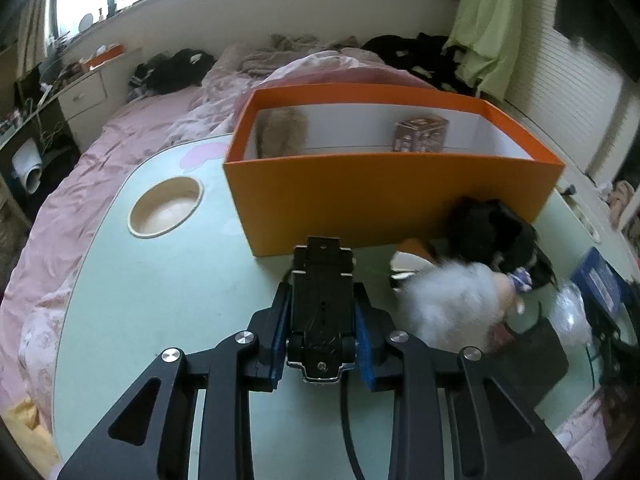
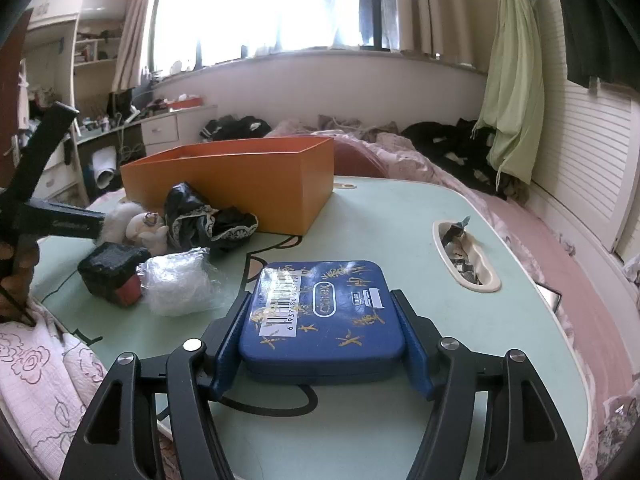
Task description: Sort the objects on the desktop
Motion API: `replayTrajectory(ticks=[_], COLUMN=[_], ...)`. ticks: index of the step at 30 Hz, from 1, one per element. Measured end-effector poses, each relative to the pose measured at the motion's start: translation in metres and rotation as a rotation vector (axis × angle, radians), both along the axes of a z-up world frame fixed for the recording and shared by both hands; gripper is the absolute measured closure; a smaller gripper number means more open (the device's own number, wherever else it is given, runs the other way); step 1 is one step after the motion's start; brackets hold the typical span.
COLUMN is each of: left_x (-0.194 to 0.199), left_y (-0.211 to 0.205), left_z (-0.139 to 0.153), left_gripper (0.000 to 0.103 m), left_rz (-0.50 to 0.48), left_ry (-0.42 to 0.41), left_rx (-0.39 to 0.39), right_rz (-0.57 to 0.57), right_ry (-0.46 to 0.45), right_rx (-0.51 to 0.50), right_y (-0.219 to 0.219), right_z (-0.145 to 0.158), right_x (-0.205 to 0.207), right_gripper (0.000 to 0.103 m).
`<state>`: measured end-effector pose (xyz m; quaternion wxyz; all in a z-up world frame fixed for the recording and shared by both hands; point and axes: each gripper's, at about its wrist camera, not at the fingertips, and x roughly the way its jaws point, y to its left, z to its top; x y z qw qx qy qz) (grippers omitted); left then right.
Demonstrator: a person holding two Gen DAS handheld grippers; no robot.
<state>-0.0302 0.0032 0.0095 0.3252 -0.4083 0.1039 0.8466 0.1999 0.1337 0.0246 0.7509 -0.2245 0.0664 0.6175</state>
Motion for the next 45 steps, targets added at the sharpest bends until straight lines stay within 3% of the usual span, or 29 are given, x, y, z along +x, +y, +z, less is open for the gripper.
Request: replayTrajectory(ticks=[7,14,20,23,27,29,30,33,35,39,45], left_x=[0.0,0.002,-0.012,-0.028,-0.052,-0.062,-0.065,-0.056,-0.05,-0.049,-0.037], left_y=[-0.027,-0.044,-0.019,0.003,0.027,0.035,0.037,0.038,0.039,0.035,0.015], left_z=[0.009,0.046,0.077,0.081,0.069,0.056,0.048,0.043,0.042,0.04,0.061], left_gripper=[0.073,0.073,0.073,0.073,0.07,0.049,0.044,0.035,0.034,0.034,0.034], left_rz=[0.016,0.026,-0.005,0.001,0.01,0.034,0.042,0.021,0.019,0.015,0.007], left_ry=[-0.01,0.04,0.075,0.069,0.026,-0.011,-0.034,0.032,0.053,0.039,0.07], left_rx=[0.1,0.172,0.2,0.199,0.165,0.118,0.107,0.106,0.099,0.117,0.22], right_rz=[-0.003,0.064,0.124,0.13,0.118,0.075,0.091,0.103,0.108,0.132,0.15], right_ry=[0.01,0.101,0.128,0.115,0.125,0.13,0.126,0.036,-0.007,0.013,0.07], right_rx=[0.007,0.059,0.037,0.016,-0.094,-0.169,-0.162,-0.148,-0.14,-0.126,-0.096], right_y=[-0.003,-0.007,0.048,0.084,0.135,0.153,0.153,0.147,0.144,0.14,0.126], right_z=[0.007,0.046,0.1,0.11,0.1,0.086,0.083,0.074,0.068,0.067,0.08], right_x=[0.002,-0.004,-0.03,-0.04,-0.044,-0.039,-0.039,-0.048,-0.051,-0.046,-0.04], right_gripper=[0.037,0.037,0.037,0.037,0.034,0.03,0.029,0.028,0.028,0.028,0.027])
